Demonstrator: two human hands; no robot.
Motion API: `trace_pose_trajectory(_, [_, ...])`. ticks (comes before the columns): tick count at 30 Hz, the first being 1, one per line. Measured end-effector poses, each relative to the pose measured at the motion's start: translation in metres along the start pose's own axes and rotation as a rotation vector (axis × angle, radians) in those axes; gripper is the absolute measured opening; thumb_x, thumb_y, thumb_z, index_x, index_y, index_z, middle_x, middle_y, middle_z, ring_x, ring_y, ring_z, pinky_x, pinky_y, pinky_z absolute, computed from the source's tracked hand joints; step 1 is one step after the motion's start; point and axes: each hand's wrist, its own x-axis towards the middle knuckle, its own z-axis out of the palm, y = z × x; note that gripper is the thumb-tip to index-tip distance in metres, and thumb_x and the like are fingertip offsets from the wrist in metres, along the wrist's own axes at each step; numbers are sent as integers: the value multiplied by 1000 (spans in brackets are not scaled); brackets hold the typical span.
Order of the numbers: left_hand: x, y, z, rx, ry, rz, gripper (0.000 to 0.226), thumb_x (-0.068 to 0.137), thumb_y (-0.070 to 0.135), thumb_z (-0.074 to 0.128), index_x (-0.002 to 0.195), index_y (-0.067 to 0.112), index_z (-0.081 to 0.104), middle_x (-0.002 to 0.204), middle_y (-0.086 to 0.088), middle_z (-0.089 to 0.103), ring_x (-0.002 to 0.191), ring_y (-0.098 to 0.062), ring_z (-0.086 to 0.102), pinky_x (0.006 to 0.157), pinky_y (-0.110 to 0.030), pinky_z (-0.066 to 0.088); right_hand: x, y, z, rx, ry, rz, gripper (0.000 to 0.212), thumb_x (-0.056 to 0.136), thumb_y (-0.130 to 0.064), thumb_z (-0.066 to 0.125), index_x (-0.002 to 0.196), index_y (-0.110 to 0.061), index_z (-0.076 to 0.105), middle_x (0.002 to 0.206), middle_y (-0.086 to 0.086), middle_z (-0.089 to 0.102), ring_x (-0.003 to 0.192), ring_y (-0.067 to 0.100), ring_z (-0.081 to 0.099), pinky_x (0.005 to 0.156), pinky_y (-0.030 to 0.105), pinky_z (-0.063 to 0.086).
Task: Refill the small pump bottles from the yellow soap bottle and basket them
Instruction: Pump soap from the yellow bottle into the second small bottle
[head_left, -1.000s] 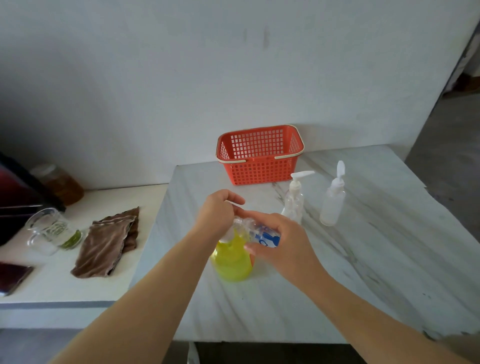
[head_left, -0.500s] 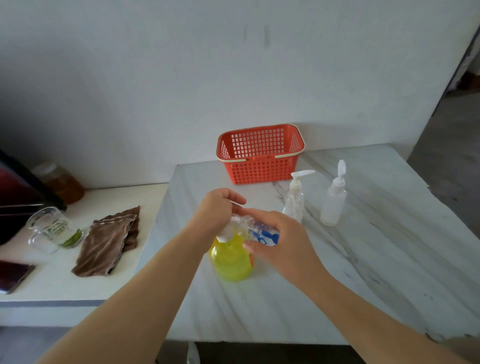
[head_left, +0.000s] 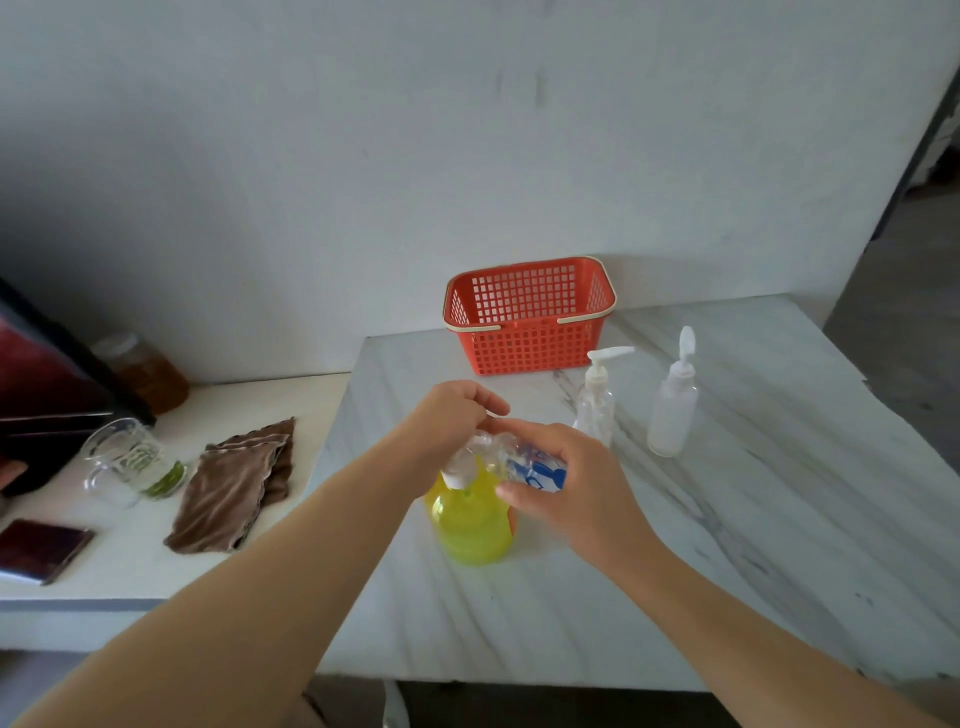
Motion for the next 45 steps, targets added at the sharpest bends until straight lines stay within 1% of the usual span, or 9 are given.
trace_pose_trajectory(3, [3,-1,-2,18,43,1,31,89,-3,36,88,14,62,77,-4,64,68,-16,55,58,-23,43,1,-2,1,5,-9,-3,54,70,-26,72,121,-39,63,99,-11,68,93,4,63,84,20,50])
trace_pose_trajectory(8, [8,-6,1,46,92,-6,34,88,-5,32,90,12,61,80,-8,66,65,-17,54,55,-24,41,3,5,4,41,-36,11,53,71,-19,76,121,-35,64,104,-10,70,95,4,65,88,24,51])
trace_pose_trajectory(13, [6,-10,4,55,122,-19,37,86,-7,31,89,12,62,88,-13,68,68,-20,55,58,-25,42,1,6,5,31,-50,33,54,72,-21,76,121,-36,63,105,-11,70,97,2,64,87,18,50])
trace_pose_trajectory(21, [2,-3,-4,35,103,-10,33,89,-3,36,77,16,60,76,-4,64,65,-12,54,56,-21,42,1,-5,3,23,-56,3,53,72,-24,74,123,-35,62,108,-12,70,100,0,64,86,11,47])
trace_pose_trajectory(25, [3,-1,-6,81,101,-20,33,89,-4,36,78,14,61,77,-3,64,66,-13,56,55,-20,42,1,-7,2,48,-55,30,55,74,-15,78,123,-34,60,105,-13,70,97,-4,64,81,7,46])
trace_pose_trajectory(31, [5,-7,4,123,123,20,39,85,-8,32,88,7,67,83,-7,65,65,-14,54,59,-24,43,0,-1,4,67,-17,81,44,70,-9,80,103,-29,58,96,-13,68,88,-6,62,74,5,45])
trace_pose_trajectory(39, [6,-6,1,92,123,1,37,86,-7,33,82,9,66,76,-3,63,62,-12,53,55,-23,41,-1,-5,4,86,-23,80,44,71,-10,79,108,-27,61,97,-14,68,88,-3,64,75,9,47])
trace_pose_trajectory(43, [7,-4,-4,39,109,-7,35,86,-6,34,76,14,61,71,-3,65,69,-17,57,72,-30,49,-1,-8,3,89,-16,50,43,71,-11,78,109,-26,62,97,-14,69,89,-1,65,77,11,49])
trace_pose_trajectory(45, [8,-4,-5,42,110,-2,35,87,-6,34,77,14,61,72,-3,66,69,-18,57,72,-30,49,-1,-9,2,95,-21,47,43,72,-11,79,109,-26,62,97,-14,70,90,0,65,78,13,50])
